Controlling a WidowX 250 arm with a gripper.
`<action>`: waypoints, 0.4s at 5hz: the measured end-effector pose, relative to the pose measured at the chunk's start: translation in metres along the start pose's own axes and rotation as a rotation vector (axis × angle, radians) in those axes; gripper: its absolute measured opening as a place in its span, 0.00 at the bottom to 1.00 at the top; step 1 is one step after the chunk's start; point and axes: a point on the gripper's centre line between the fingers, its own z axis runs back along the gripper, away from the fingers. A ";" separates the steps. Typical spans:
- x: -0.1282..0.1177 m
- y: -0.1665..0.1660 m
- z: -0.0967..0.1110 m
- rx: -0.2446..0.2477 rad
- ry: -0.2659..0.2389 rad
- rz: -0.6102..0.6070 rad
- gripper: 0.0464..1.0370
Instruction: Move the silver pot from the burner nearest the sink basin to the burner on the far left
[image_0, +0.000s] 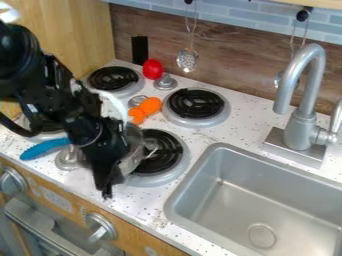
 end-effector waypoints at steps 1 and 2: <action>0.019 0.007 0.035 0.063 -0.086 -0.045 0.06; 0.027 0.024 0.061 0.091 -0.141 -0.035 0.06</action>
